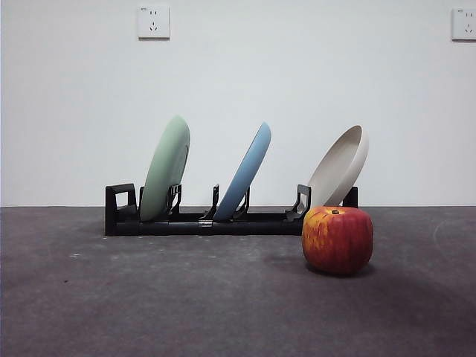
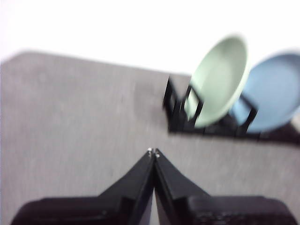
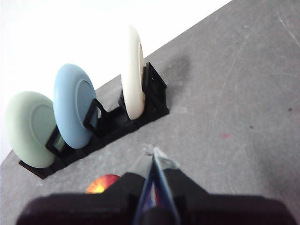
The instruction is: Take the green plate from the plate rack,put the plate on the table,take the apple from the table,put the apple in the plate
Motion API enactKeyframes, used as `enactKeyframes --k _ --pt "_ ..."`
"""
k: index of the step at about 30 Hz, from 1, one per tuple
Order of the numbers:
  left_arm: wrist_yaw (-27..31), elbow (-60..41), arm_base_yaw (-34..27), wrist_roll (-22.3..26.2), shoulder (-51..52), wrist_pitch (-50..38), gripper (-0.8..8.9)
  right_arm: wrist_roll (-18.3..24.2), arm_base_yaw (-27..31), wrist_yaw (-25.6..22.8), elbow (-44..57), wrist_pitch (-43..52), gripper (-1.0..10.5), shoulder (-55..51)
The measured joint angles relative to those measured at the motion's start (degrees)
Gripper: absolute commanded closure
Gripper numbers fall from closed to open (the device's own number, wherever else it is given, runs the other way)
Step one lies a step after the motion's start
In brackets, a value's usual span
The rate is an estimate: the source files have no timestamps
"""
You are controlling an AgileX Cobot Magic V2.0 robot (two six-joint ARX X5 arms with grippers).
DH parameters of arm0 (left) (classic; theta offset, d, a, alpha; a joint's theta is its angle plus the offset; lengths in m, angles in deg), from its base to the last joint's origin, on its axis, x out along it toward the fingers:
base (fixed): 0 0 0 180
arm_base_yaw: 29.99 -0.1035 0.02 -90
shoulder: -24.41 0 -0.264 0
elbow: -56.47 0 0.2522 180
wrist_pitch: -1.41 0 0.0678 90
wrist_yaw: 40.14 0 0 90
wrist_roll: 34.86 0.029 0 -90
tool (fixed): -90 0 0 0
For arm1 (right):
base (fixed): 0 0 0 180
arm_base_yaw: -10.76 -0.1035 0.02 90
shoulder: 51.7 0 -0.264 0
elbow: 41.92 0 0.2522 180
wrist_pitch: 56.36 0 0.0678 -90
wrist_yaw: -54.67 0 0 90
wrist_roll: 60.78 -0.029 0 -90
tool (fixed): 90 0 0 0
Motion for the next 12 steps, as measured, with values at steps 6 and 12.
enactKeyframes --k 6,12 --pt "0.00 6.19 0.00 -0.81 -1.40 0.44 8.19 3.04 0.00 1.55 -9.35 -1.77 9.6 7.80" --pt "-0.02 12.83 0.00 -0.83 -8.00 0.42 8.19 8.33 0.00 2.67 -18.58 -2.10 9.5 17.31"
